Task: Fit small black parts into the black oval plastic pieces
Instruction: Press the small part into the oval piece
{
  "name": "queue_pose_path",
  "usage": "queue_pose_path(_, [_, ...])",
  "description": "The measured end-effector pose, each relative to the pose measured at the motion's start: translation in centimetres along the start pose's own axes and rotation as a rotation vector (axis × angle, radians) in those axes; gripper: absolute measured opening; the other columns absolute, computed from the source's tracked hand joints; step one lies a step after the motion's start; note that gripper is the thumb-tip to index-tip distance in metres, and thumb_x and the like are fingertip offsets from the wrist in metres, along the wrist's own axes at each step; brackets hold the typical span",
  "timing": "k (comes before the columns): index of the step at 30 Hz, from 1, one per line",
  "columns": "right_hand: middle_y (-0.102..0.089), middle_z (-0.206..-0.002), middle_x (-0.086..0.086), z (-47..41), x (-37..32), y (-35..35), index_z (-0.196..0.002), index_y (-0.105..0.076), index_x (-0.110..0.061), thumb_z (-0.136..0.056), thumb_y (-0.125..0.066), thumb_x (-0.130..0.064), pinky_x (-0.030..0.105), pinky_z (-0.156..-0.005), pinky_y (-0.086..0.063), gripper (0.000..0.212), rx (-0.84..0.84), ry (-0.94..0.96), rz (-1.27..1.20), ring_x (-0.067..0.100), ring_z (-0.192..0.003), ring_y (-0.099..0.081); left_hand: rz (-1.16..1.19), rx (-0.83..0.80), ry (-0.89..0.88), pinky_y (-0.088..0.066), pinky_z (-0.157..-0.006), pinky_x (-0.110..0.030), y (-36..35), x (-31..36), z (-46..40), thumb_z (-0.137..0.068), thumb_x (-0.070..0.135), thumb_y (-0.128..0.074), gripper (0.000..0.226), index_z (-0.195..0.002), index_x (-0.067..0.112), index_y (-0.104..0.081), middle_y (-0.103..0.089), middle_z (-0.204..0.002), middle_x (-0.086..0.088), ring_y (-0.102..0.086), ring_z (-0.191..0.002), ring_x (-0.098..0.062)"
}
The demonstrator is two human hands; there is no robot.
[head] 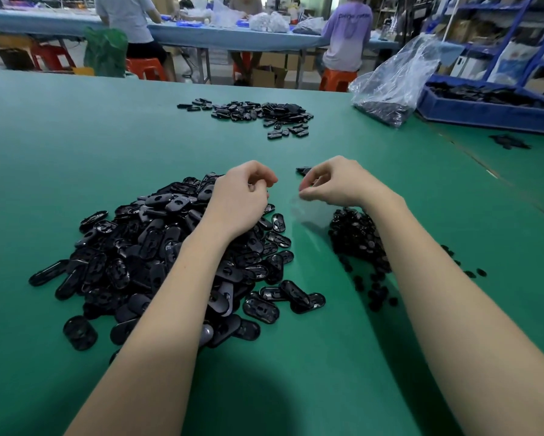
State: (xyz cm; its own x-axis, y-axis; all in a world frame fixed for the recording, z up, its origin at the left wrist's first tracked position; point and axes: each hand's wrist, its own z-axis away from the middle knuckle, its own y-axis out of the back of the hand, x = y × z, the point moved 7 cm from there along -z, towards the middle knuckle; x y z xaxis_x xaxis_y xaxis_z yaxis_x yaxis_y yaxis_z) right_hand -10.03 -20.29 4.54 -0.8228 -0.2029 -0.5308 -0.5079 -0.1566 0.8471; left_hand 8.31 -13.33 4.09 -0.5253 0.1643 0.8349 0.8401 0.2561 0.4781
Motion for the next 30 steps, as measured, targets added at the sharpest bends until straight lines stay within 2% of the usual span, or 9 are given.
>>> queue_pose_path(1, [-0.076, -0.088, -0.011, 0.8, -0.6, -0.6, -0.087, -0.079, -0.034, -0.085, -0.078, -0.035, 0.024, -0.072, -0.052, 0.002, -0.067, 0.032, 0.004, 0.008, -0.082, -0.066, -0.012, -0.001, -0.003, -0.042, -0.065, -0.004, -0.1, 0.0, 0.0, -0.097, 0.009, -0.047, 0.031, -0.094, 0.032, -0.069, -0.068, -0.084, 0.018, -0.061, -0.069, 0.009])
queue_pose_path(3, [-0.076, -0.089, -0.015, 2.0, -1.3, -1.8, -0.086, -0.079, -0.037, -0.085, -0.078, -0.037, 0.025, -0.078, -0.053, 0.001, -0.109, 0.057, 0.039, 0.005, -0.087, -0.068, -0.035, -0.008, -0.016, -0.040, -0.062, -0.003, -0.3, 0.2, 0.1, -0.097, 0.010, -0.047, 0.031, -0.096, 0.030, -0.070, -0.067, -0.082, 0.019, -0.061, -0.072, 0.008])
queue_pose_path(5, [-0.076, -0.093, -0.016, 2.6, -1.7, -2.8, -0.091, -0.078, -0.038, -0.087, -0.076, -0.041, 0.030, -0.085, -0.055, 0.006, -0.073, 0.058, 0.057, 0.007, -0.092, -0.069, -0.057, -0.015, -0.031, -0.040, -0.064, -0.004, -0.4, 0.5, 0.2, -0.096, 0.010, -0.047, 0.030, -0.096, 0.028, -0.071, -0.067, -0.081, 0.018, -0.062, -0.075, 0.005])
queue_pose_path(10, [-0.073, -0.104, -0.019, 3.2, -1.9, -4.4, -0.115, -0.071, -0.045, -0.090, -0.071, -0.053, 0.031, -0.083, -0.047, 0.026, -0.008, 0.047, 0.130, 0.010, -0.099, -0.063, -0.111, -0.045, -0.063, -0.042, -0.069, -0.011, -0.7, 0.9, 0.5, -0.097, 0.009, -0.048, 0.029, -0.096, 0.026, -0.071, -0.067, -0.082, 0.018, -0.063, -0.079, -0.001])
queue_pose_path(14, [-0.072, -0.096, -0.019, 3.2, -1.4, -4.3, -0.091, -0.074, -0.038, -0.088, -0.072, -0.043, 0.029, -0.081, -0.048, 0.006, -0.002, 0.015, 0.146, 0.012, -0.098, -0.066, -0.139, -0.061, -0.076, -0.047, -0.076, -0.015, -0.9, 1.3, 0.7, -0.097, 0.009, -0.048, 0.027, -0.098, 0.023, -0.071, -0.070, -0.089, 0.014, -0.067, -0.086, -0.012])
queue_pose_path(17, [-0.072, -0.099, -0.015, 3.2, -1.2, -4.1, -0.083, -0.073, -0.036, -0.087, -0.072, -0.038, 0.030, -0.082, -0.051, 0.005, 0.006, -0.010, 0.170, 0.016, -0.099, -0.067, -0.161, -0.079, -0.081, -0.042, -0.071, -0.005, -1.3, 1.4, 1.0, -0.097, 0.009, -0.049, 0.025, -0.098, 0.022, -0.071, -0.071, -0.092, 0.013, -0.068, -0.087, -0.012])
queue_pose_path(21, [-0.072, -0.107, -0.006, 3.3, -1.1, -3.5, -0.088, -0.073, -0.037, -0.087, -0.073, -0.040, 0.030, -0.080, -0.047, 0.003, 0.029, -0.018, 0.267, 0.021, -0.103, -0.066, -0.186, -0.102, -0.097, -0.038, -0.069, 0.002, -1.6, 1.4, 1.1, -0.097, 0.008, -0.052, 0.022, -0.100, 0.019, -0.070, -0.071, -0.092, 0.013, -0.068, -0.087, -0.013])
queue_pose_path(27, [-0.070, -0.106, -0.003, 3.7, -1.1, -3.4, -0.102, -0.074, -0.032, -0.089, -0.069, -0.038, 0.031, -0.079, -0.043, 0.015, -0.010, -0.020, 0.328, 0.024, -0.101, -0.065, -0.192, -0.136, -0.107, -0.042, -0.072, -0.003, -2.2, 1.5, 1.3, -0.096, 0.009, -0.054, 0.020, -0.101, 0.020, -0.070, -0.071, -0.095, 0.013, -0.067, -0.084, -0.011])
queue_pose_path(30, [-0.070, -0.101, -0.006, 3.9, -1.0, -2.5, -0.100, -0.074, -0.033, -0.089, -0.066, -0.038, 0.030, -0.075, -0.041, 0.015, -0.025, -0.013, 0.308, 0.021, -0.094, -0.063, -0.185, -0.159, -0.121, -0.040, -0.068, -0.001, -2.6, 1.9, 1.5, -0.094, 0.011, -0.059, 0.018, -0.101, 0.023, -0.070, -0.071, -0.096, 0.009, -0.065, -0.079, -0.010])
